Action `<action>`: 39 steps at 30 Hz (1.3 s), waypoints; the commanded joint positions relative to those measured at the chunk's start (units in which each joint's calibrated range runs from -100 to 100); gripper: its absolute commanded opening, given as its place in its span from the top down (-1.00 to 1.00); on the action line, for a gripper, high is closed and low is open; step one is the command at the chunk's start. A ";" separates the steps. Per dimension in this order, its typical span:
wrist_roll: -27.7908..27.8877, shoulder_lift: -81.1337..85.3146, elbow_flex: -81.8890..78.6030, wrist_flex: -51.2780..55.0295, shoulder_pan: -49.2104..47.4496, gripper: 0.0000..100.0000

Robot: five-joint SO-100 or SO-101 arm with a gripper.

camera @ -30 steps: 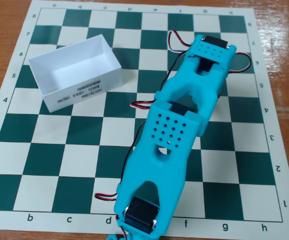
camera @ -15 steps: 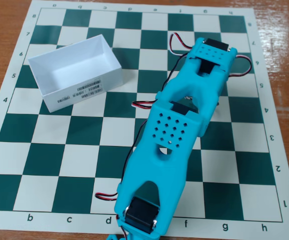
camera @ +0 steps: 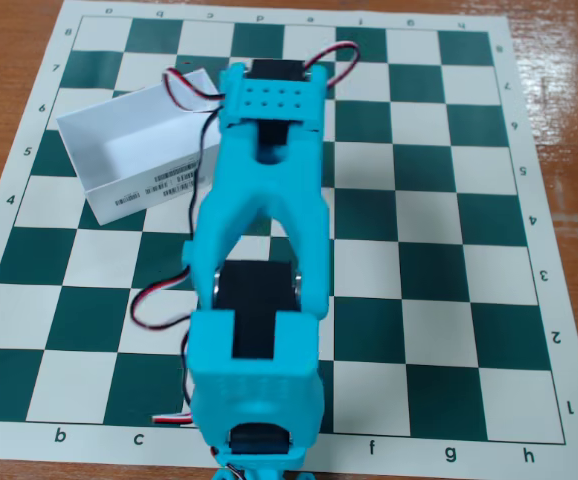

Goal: Grab the toy horse and put it in the box.

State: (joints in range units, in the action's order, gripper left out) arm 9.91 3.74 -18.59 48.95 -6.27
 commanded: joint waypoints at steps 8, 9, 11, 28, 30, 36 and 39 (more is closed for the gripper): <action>6.13 4.57 -6.22 -17.97 -13.08 1.00; 7.16 3.95 -6.68 -19.63 -14.23 1.00; 9.16 2.36 -7.04 -22.54 -16.37 1.00; 22.00 -19.23 5.07 -34.00 -16.23 0.70; 24.44 -19.32 4.79 -33.50 -15.58 0.51; 25.96 -18.26 3.52 -33.92 -13.58 0.35; 25.96 -14.81 0.24 -34.00 -12.51 0.34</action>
State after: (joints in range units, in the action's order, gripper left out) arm 35.68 -15.83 -17.04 15.67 -20.16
